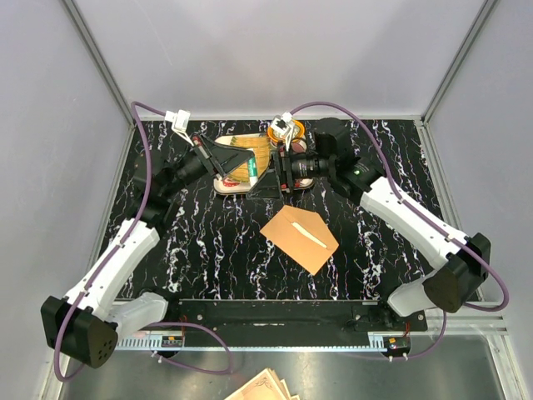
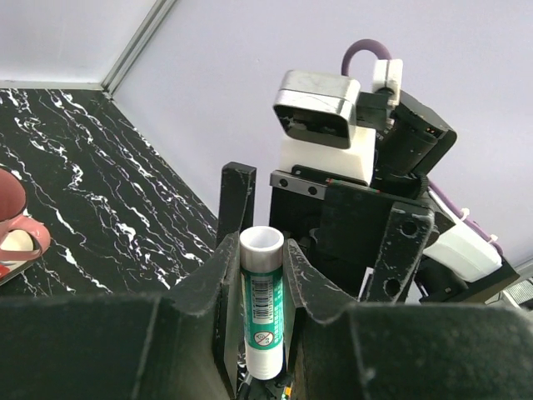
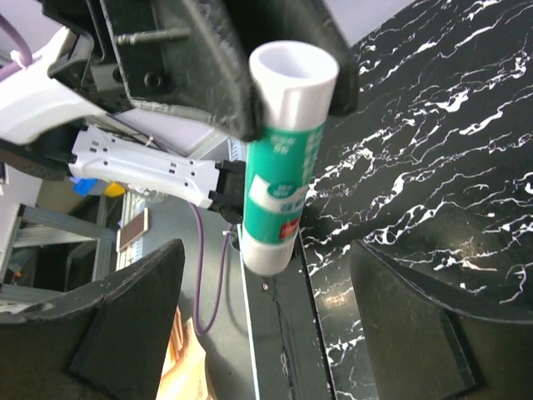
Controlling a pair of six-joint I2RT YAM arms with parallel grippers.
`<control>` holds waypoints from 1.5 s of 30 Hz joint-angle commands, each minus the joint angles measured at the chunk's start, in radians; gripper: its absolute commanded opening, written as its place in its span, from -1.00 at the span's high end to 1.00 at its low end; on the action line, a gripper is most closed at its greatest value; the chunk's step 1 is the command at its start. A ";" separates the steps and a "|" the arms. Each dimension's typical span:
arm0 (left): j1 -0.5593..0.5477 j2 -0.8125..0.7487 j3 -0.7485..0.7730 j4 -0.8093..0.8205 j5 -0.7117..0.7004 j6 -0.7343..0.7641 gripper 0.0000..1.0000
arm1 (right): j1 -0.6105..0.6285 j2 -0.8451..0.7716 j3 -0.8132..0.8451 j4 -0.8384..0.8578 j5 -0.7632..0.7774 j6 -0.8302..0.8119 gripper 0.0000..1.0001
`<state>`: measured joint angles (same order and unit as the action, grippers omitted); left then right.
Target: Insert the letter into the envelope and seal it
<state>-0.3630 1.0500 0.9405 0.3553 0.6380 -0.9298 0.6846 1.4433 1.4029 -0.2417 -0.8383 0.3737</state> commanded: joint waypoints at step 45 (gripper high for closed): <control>0.162 0.114 0.106 0.091 -0.178 -0.149 1.00 | 0.144 -0.078 -0.258 0.170 0.107 0.139 1.00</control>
<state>-0.2829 1.1522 0.9630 0.3122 0.7033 -1.0565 0.7460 1.3884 1.1923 0.0235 -0.5793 0.5060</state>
